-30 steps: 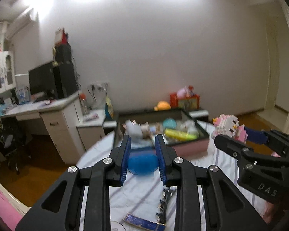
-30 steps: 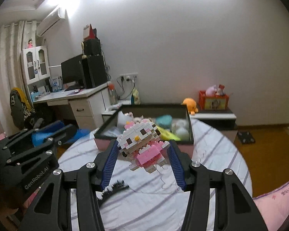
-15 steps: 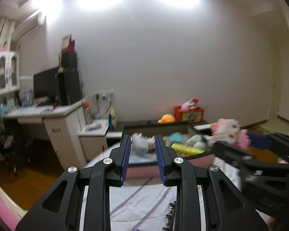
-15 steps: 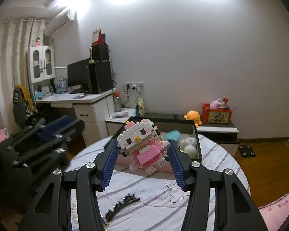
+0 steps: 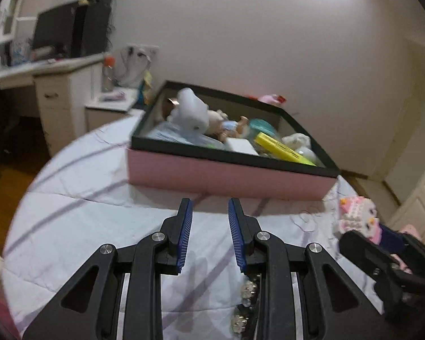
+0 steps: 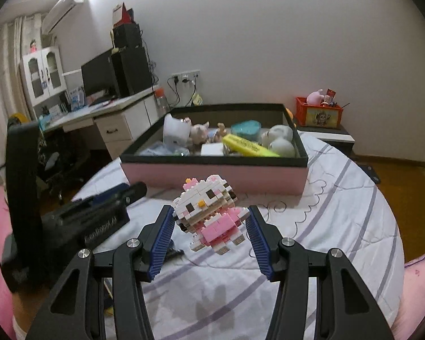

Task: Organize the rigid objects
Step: 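Grasp the black hair clip with left gripper while right gripper holds the block figure, then carry the hair clip and block figure into the pink tray and open both grippers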

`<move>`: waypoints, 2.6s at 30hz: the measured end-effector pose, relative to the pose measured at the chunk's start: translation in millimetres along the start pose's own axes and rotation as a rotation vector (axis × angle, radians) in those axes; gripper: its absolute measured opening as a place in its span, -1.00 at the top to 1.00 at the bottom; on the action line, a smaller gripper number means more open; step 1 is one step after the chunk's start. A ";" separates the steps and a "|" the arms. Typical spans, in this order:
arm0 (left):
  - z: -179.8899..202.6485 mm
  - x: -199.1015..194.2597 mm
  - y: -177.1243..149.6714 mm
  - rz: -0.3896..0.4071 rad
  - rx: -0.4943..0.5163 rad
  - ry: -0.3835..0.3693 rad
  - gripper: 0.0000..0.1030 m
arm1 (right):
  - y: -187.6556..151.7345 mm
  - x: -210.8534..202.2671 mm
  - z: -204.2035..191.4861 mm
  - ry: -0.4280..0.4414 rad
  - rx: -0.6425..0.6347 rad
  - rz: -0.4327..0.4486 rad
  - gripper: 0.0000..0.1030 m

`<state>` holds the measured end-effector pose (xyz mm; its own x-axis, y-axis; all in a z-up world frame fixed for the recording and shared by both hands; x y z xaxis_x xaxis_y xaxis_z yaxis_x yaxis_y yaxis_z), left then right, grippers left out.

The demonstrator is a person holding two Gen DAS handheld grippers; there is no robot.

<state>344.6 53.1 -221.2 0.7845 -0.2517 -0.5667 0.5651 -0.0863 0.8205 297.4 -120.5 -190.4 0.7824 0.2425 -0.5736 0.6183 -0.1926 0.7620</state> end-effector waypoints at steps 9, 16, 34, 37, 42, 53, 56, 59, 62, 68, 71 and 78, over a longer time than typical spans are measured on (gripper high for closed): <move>3.8 3.5 -3.7 -0.041 0.011 -0.002 0.22 | 2.5 10.6 5.0 0.009 0.026 -0.024 -0.04; 20.6 -12.7 -7.0 -0.060 0.141 0.034 -0.53 | 2.5 7.5 5.9 0.016 0.020 -0.029 -0.04; 50.1 -22.7 -32.0 -0.187 0.305 0.025 0.64 | -3.5 -16.0 9.5 -0.010 0.028 -0.006 -0.04; 43.1 -36.0 -13.6 -0.127 0.284 0.045 0.64 | 0.7 -21.0 8.1 -0.011 0.026 0.010 -0.04; 37.1 -66.3 20.8 0.000 0.272 0.084 0.64 | 13.3 -32.2 4.4 -0.008 0.016 0.055 -0.04; 45.0 -105.2 81.0 0.166 0.332 0.182 0.63 | 57.7 -50.9 -11.5 0.013 -0.017 0.166 -0.04; 43.9 -99.0 89.2 0.170 0.343 0.188 0.63 | 65.8 -49.8 -16.0 0.013 -0.031 0.179 -0.04; 41.6 -88.7 95.4 0.163 0.352 0.192 0.63 | 73.9 -45.1 -18.7 0.011 -0.045 0.186 -0.04; 39.7 -73.8 103.4 0.149 0.363 0.197 0.63 | 82.1 -38.1 -19.3 0.006 -0.053 0.187 -0.04; 30.0 -26.2 126.1 0.097 0.379 0.190 0.63 | 106.0 -6.7 -17.6 -0.016 -0.075 0.169 -0.04; 24.1 6.1 136.7 0.045 0.387 0.188 0.63 | 118.5 19.2 -12.9 -0.033 -0.082 0.137 -0.04; 12.0 79.8 141.0 -0.105 0.397 0.166 0.62 | 137.9 89.3 4.7 -0.079 -0.074 0.007 -0.04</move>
<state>483.7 9.2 -149.8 0.7769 -0.0662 -0.6261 0.5273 -0.4749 0.7046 452.9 -129.9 -137.9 0.7918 0.1654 -0.5879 0.6080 -0.1228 0.7843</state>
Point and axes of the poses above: each gripper's, at about its wrist camera, not at the fingertips, and x roughly the way its jaws point, z to its right, y to its top, the point moved 1 cm from there along x, roughly the way its jaws point, and after that the axes turned 13 degrees about x, right-handed, at the moved point
